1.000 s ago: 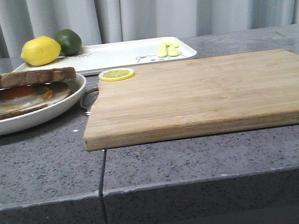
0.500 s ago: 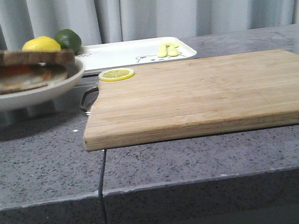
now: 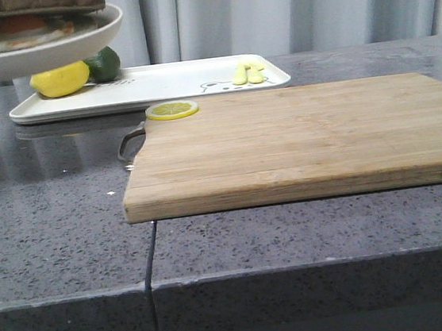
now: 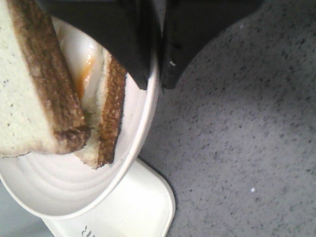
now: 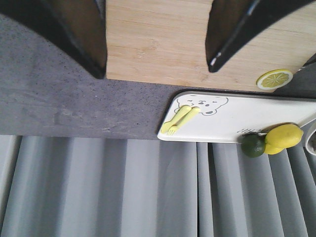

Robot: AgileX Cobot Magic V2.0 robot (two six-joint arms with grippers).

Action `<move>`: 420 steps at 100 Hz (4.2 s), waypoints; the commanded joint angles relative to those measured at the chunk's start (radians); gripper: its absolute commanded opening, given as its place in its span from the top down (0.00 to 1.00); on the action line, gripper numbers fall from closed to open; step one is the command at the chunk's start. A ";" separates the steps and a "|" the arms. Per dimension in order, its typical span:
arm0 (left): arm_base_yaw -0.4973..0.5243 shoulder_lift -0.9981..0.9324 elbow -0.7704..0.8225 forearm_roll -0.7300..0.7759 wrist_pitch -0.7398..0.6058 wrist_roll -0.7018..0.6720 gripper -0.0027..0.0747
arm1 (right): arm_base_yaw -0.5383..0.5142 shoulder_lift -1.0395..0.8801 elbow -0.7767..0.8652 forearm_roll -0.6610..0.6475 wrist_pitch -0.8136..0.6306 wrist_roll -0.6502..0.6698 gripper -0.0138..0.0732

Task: Place bread and move sandwich to tray
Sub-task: 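Lift the sandwich plate with the left gripper toward the tray, then lower the plate onto the white tray and open the left gripper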

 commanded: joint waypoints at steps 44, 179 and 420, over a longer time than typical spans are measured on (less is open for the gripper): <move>-0.002 0.373 -0.531 -0.056 0.167 0.040 0.99 | -0.004 0.004 -0.026 -0.004 -0.079 -0.003 0.33; -0.079 0.922 -1.134 -0.098 0.279 0.080 0.99 | -0.004 0.004 -0.026 -0.004 -0.054 -0.003 0.33; -0.150 0.534 -1.418 0.464 0.613 0.140 0.54 | -0.004 0.004 -0.026 -0.005 -0.047 -0.004 0.33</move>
